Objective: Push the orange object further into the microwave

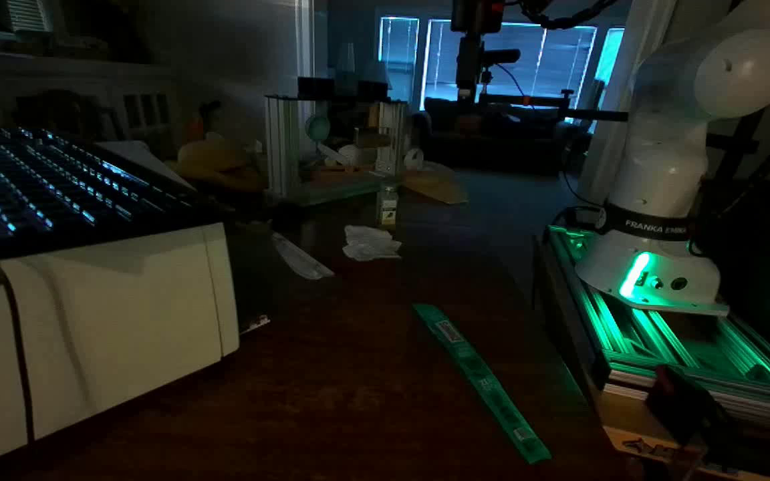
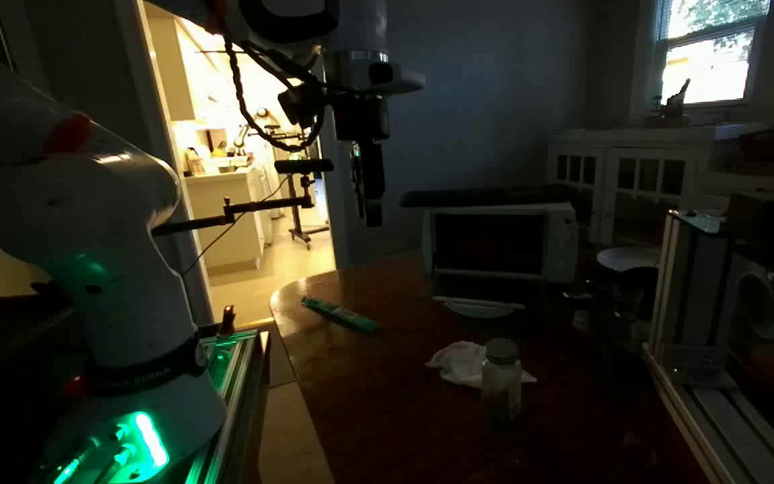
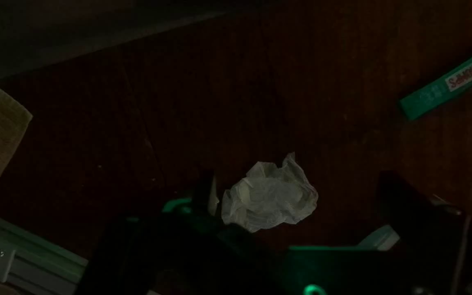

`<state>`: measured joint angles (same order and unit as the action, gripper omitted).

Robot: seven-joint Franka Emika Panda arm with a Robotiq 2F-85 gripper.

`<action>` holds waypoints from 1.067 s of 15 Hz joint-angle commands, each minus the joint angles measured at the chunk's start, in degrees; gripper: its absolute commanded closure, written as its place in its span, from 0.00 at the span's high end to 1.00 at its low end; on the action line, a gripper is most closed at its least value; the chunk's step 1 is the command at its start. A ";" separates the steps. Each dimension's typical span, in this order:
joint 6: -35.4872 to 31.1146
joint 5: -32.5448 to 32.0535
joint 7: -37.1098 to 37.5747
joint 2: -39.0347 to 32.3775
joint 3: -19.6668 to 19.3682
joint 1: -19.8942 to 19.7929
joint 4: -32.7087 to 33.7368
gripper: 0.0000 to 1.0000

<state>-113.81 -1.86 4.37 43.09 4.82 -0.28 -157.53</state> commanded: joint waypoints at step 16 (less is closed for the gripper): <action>-29.93 -2.20 -22.87 -20.93 -4.04 6.58 2.46 1.00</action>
<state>-137.42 -3.17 -12.40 30.62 2.88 3.18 -157.52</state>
